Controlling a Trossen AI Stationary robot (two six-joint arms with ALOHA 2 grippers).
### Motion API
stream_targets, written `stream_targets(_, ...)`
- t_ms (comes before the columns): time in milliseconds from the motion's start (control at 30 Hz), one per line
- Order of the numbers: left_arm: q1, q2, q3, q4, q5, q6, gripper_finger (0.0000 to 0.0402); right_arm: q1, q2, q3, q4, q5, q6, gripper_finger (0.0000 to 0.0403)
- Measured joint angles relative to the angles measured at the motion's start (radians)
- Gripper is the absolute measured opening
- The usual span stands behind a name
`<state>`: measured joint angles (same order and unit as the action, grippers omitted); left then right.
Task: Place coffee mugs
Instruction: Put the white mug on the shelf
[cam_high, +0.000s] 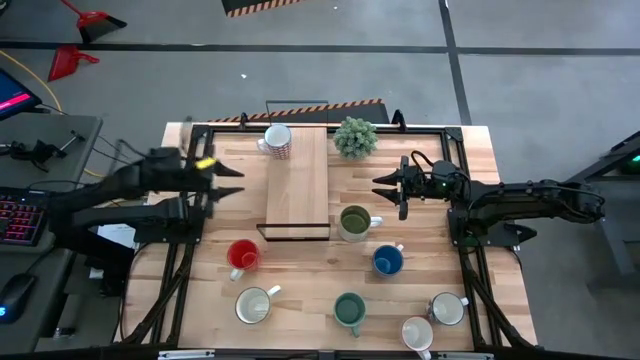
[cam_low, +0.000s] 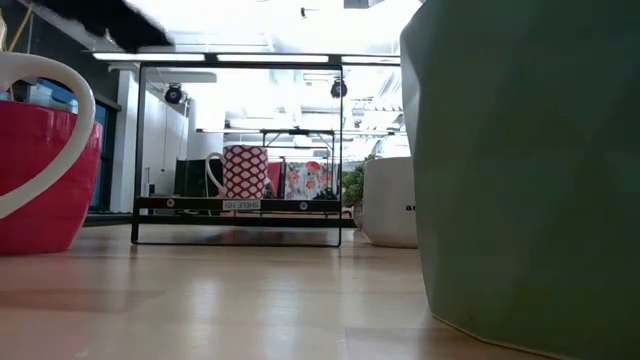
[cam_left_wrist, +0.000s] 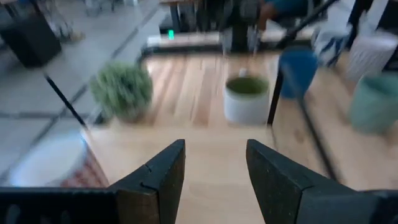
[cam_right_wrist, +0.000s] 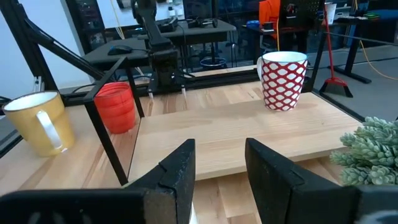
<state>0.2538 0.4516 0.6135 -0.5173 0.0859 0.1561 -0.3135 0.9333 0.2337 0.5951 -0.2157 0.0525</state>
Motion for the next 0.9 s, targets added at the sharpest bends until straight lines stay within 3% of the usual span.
stream_targets(133, -0.001, -0.001, -0.130, 0.163, 0.016, -0.029, 0.0158, 0.000, 0.000, 0.000, 0.011, 0.000, 0.000, 0.0122)
stream_targets(300, -0.003, 0.000, -0.229, 0.272, 0.113, -0.100, 0.0158, 0.000, 0.000, 0.000, 0.029, 0.006, 0.002, 0.0122)
stream_targets(633, -0.103, -0.088, -0.309, 0.298, 0.125, -0.178, 0.0158, 0.000, 0.000, 0.000, 0.089, 0.039, -0.030, 0.0122)
stream_targets(900, -0.165, -0.220, -0.322, 0.225, 0.011, -0.170, 0.0158, 0.005, 0.000, 0.000, 0.113, 0.040, 0.031, 0.0122)
